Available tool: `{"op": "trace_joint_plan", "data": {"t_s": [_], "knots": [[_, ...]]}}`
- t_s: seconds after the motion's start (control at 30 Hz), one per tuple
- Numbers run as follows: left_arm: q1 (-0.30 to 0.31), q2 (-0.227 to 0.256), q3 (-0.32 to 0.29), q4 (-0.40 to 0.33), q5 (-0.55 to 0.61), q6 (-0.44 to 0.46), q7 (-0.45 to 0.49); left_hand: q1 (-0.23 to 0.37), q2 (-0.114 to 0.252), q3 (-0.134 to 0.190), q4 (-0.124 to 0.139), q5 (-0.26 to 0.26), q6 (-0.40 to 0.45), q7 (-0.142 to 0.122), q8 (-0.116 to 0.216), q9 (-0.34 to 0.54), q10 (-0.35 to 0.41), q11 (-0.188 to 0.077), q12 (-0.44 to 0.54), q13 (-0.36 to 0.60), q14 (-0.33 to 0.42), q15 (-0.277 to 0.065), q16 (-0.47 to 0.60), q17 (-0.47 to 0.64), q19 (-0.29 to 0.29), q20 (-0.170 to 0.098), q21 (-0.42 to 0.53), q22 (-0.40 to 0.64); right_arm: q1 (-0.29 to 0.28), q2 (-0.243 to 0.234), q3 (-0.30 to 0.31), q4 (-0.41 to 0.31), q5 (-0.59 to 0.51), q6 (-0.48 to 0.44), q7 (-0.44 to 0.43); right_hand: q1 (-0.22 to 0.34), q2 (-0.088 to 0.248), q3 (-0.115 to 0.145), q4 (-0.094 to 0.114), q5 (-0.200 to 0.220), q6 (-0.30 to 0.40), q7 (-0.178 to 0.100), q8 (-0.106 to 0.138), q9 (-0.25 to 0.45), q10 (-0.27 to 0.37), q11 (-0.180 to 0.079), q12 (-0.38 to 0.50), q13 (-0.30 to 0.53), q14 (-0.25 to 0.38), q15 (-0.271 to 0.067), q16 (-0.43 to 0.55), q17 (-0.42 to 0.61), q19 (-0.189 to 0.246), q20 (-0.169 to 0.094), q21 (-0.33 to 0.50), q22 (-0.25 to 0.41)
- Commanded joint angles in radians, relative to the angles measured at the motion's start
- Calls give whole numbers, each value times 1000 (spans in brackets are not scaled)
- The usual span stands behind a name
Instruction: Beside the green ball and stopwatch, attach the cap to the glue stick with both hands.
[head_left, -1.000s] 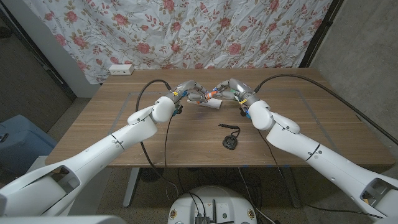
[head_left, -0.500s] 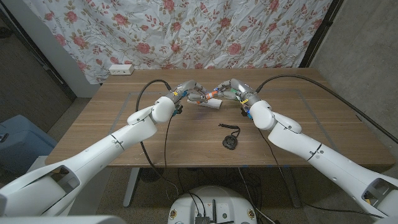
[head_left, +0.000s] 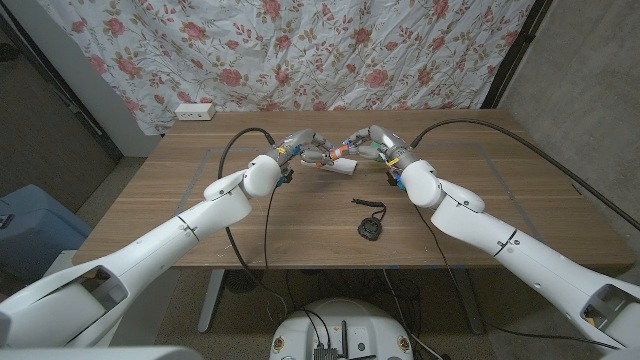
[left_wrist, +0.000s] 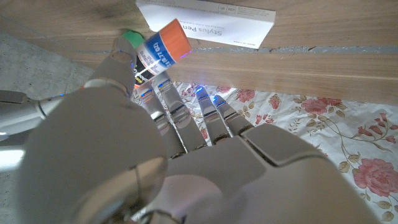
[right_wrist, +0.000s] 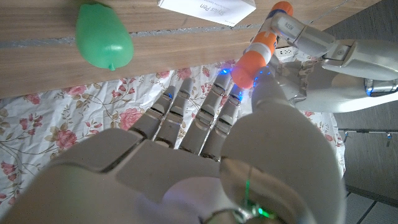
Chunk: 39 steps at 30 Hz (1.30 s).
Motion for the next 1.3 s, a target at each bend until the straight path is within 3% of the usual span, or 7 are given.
{"op": "trace_joint_plan", "data": {"t_s": [0.03,0.67,1.3], "knots": [[4,4,-5,1,-4,1,0,-70,81,13,7,6,76,70,8,5,28,-16,6,4,-1,-108,-1,2,-3,-38,4,2,14,11,-13,14,0,18,11,8,6,-5,-2,5,4,2,-4,4,-1,3,0,4,-4,-142,6,5,6,3,1,3],[1,-2,-5,14,-5,-7,9,-70,81,13,7,6,77,69,8,5,26,-16,6,4,-1,-108,-1,2,-3,-38,5,2,19,18,-17,27,11,15,16,13,5,-7,-4,4,6,2,-6,4,1,3,1,5,-2,-143,8,5,7,3,1,3],[-12,-11,2,30,-6,-14,5,-70,81,14,7,6,77,71,8,5,27,-16,6,4,0,-108,-1,2,-3,-39,4,2,23,21,-13,40,27,27,13,2,-3,-19,0,2,-22,4,-25,4,-18,4,-4,4,-7,-139,8,4,5,9,0,3]]}}
